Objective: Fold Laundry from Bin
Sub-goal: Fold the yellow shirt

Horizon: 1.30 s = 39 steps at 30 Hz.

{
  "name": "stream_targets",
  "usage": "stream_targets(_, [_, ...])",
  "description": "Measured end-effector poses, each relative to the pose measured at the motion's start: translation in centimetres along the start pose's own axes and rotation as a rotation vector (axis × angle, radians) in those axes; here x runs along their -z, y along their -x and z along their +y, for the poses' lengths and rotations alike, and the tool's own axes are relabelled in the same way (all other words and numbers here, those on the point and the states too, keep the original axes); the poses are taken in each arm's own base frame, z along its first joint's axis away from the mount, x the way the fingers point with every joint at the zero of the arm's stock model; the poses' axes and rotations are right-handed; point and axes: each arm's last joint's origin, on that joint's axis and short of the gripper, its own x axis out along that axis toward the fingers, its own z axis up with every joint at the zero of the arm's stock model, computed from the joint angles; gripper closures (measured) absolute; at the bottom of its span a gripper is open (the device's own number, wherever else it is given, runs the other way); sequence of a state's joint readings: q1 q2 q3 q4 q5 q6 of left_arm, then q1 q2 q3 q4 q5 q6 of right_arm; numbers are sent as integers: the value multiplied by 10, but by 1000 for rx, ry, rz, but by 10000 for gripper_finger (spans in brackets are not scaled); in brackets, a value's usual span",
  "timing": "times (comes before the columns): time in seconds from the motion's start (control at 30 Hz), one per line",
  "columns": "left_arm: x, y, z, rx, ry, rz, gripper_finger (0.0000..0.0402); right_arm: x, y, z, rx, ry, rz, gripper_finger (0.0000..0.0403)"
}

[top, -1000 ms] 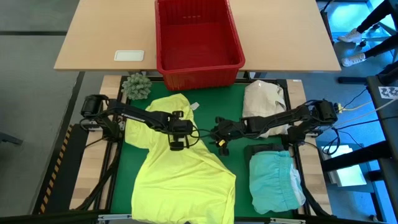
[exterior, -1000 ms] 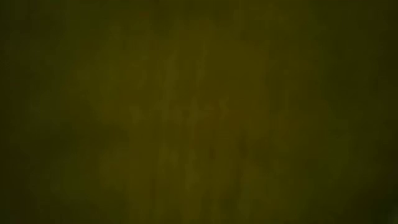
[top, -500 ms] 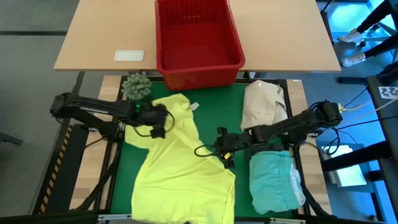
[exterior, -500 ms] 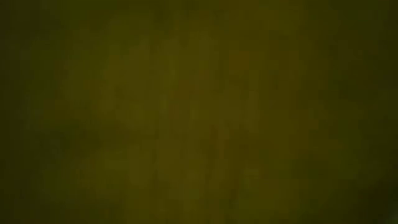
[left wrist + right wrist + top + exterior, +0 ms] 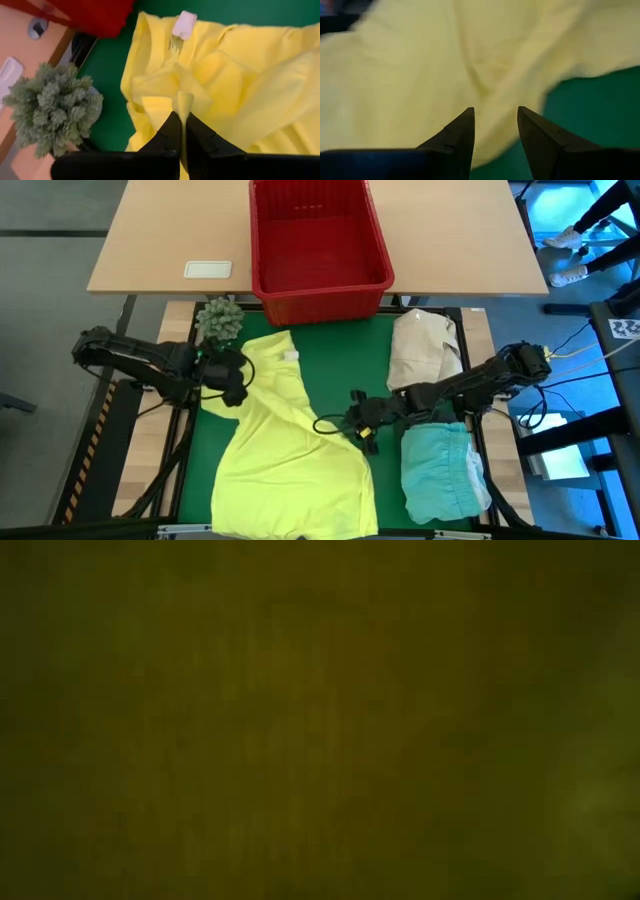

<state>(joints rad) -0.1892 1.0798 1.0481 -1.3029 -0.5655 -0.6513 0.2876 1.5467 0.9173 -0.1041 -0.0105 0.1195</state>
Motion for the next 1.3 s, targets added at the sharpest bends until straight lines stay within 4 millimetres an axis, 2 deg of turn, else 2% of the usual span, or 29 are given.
stream_targets(0.17, [4,1,2,-23,5,32,401,-3,-2,32,-134,46,-73,256])
stream_targets(0.33, [5,1,3,-38,12,30,401,1,-15,62,-210,71,-123,256])
stream_targets(0.57, [4,1,4,-69,14,5,401,26,-44,79,-227,-1,-7,256])
stream_targets(0.8, [1,-2,8,-108,33,-5,401,50,-72,74,-226,-49,125,256])
stream_targets(0.9, [0,-3,10,-131,39,-14,401,56,-78,69,-203,-98,172,256])
stream_targets(1.17, [-3,-5,14,-183,42,-35,401,64,-74,45,-76,-219,333,256])
stream_targets(1.3, [-5,-6,16,-205,57,-57,401,65,-64,27,-3,-279,415,256])
